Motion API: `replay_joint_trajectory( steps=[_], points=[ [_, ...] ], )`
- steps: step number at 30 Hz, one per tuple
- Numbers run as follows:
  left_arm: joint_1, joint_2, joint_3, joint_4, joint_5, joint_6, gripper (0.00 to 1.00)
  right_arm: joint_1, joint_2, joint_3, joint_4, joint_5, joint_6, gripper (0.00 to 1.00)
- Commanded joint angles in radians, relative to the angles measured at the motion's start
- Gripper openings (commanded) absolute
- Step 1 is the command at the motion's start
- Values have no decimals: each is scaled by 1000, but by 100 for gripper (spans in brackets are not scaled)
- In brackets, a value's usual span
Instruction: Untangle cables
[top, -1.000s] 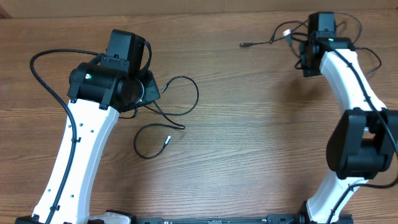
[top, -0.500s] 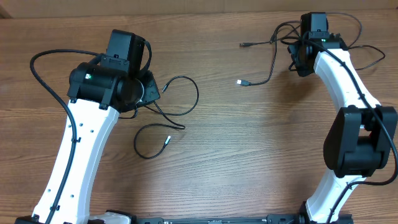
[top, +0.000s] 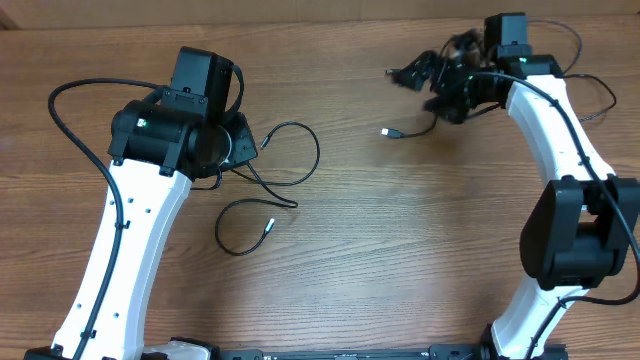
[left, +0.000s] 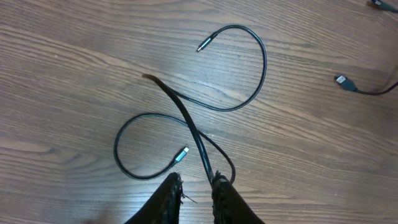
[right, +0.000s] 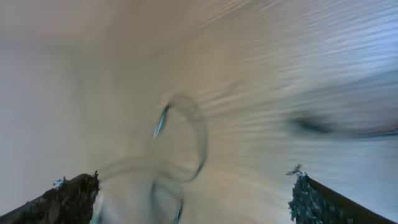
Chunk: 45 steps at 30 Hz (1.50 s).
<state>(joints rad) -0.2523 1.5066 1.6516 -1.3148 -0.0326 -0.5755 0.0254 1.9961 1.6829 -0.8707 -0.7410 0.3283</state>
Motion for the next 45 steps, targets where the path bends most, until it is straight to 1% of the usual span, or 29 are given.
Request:
replay_joint_trajectory(
  steps=[1,2,3,4,7,9,13,14,16,17,19,25,29,30,32,33,37,39,41,42,43,44,45],
  points=[
    [37,5,7,3,10,-36,31,80,-41,27,-118,-293,-350,100],
    [54,5,7,3,18,-38,38,104,-41,27,-162,-293,-420,100],
    [95,5,7,3,47,-38,51,140,-42,27,-218,-291,-522,100],
    [122,5,7,2,69,-37,59,161,-42,27,-241,-288,-564,100],
    [209,5,7,-5,146,-30,71,220,-49,27,-259,-256,-581,100],
    [266,5,7,-15,180,-29,76,264,-62,27,-258,-211,-581,100],
    [336,5,7,-39,183,-18,80,368,-111,27,-257,-15,-581,100],
    [347,5,7,-42,183,-6,84,401,-125,27,-256,37,-581,100],
    [356,5,7,-42,177,1,98,463,-142,27,-238,133,-581,100],
    [359,5,7,-42,170,0,100,492,-146,27,-228,175,-581,100],
    [365,5,7,-39,154,0,100,556,-147,27,-204,255,-580,100],
    [430,5,7,-42,156,-1,100,710,-146,27,-134,389,-580,100],
    [476,5,7,-63,157,0,100,777,-146,27,-84,472,-579,99],
    [484,5,7,-71,156,0,100,787,-146,27,-72,472,-579,96],
    [495,5,7,-80,156,8,100,803,-146,24,-33,471,-553,81],
    [495,5,7,-82,156,9,100,806,-143,24,-14,474,-533,77],
    [495,5,7,-89,156,16,100,810,-128,21,34,507,-472,71],
    [495,5,7,-93,156,16,100,810,-119,19,48,517,-446,61],
    [495,5,6,-96,156,21,100,809,-110,18,60,516,-415,43],
    [495,5,7,-96,156,23,100,809,-108,18,66,517,-397,28],
    [494,5,6,-97,156,23,100,809,-108,18,72,519,-375,19],
    [494,5,6,-97,156,23,100,809,-108,18,79,521,-351,12],
    [494,5,6,-97,156,23,100,809,-108,18,87,521,-327,9]
  ],
)
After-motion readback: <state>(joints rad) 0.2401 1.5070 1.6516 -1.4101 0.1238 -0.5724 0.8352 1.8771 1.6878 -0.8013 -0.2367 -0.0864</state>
